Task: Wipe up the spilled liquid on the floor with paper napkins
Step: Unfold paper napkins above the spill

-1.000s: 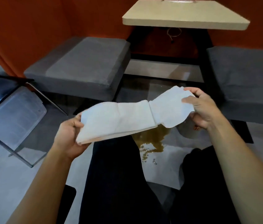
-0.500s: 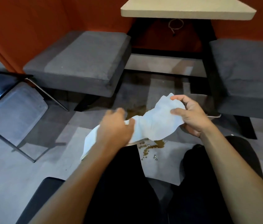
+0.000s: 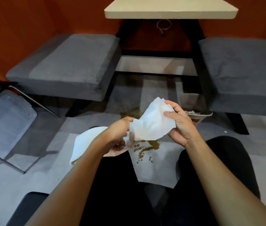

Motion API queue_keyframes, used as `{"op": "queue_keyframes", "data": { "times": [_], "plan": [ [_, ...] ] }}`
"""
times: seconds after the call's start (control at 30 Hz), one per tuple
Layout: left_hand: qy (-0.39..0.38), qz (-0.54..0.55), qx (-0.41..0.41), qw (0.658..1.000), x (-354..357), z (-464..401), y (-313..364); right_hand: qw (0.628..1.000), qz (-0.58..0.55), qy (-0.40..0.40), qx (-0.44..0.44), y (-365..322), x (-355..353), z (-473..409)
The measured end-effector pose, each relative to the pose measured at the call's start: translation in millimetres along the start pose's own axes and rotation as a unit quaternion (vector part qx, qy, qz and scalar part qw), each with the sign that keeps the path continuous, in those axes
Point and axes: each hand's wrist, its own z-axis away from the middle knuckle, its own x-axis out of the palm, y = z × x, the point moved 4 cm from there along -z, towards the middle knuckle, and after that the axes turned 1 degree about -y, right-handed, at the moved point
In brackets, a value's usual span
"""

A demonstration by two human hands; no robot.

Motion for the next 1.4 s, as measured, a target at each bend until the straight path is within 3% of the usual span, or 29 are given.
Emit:
{"op": "queue_keyframes", "data": {
  "times": [0.2,0.4,0.53,0.63,0.7,0.8,1.0,1.07,1.17,1.3,1.33,1.4],
  "plan": [
    [0.041,-0.153,0.025,0.987,-8.1,-16.9,-2.5,0.999,-0.027,-0.029,-0.001,-0.1,10.4,-3.8],
    [0.091,-0.217,0.058,0.97,-8.1,-23.8,4.0,0.998,-0.034,-0.05,-0.006,-1.5,21.7,-4.3],
    [0.103,-0.076,0.113,0.985,-37.9,-17.0,5.5,0.999,0.046,-0.009,0.0,-8.0,12.5,-7.0],
    [0.12,0.133,0.133,0.975,-87.3,1.9,13.5,0.978,0.195,0.068,-0.016,-23.8,-2.9,-9.9],
    [0.121,0.256,0.145,0.948,-121.2,20.3,17.5,0.927,0.356,0.107,-0.04,-38.4,-6.7,-9.5],
    [0.121,0.373,0.176,0.903,-158.5,42.7,15.0,0.798,0.583,0.127,-0.082,-59.2,2.4,-6.1],
    [0.105,0.519,0.242,0.813,-186.1,75.1,-4.0,0.61,0.78,0.101,-0.095,-59.9,82.2,7.1],
    [0.107,0.53,0.255,0.802,-189.6,84.1,-11.1,0.576,0.806,0.064,-0.12,-43.3,124.1,19.5],
    [0.112,0.535,0.264,0.795,-194.6,94.7,-21.8,0.595,0.795,-0.017,-0.119,5.8,176.9,34.2],
    [0.117,0.536,0.256,0.796,-208.4,103.2,-45.7,0.646,0.754,-0.121,0.0,74.6,202.3,41.8],
    [0.11,0.532,0.251,0.801,-212.6,103.7,-53.0,0.676,0.725,-0.128,0.032,83.0,199.7,40.9],
    [0.121,0.527,0.228,0.81,-220.3,104.5,-68.4,0.773,0.615,-0.117,0.101,87.3,190.3,37.0]
  ]
}}
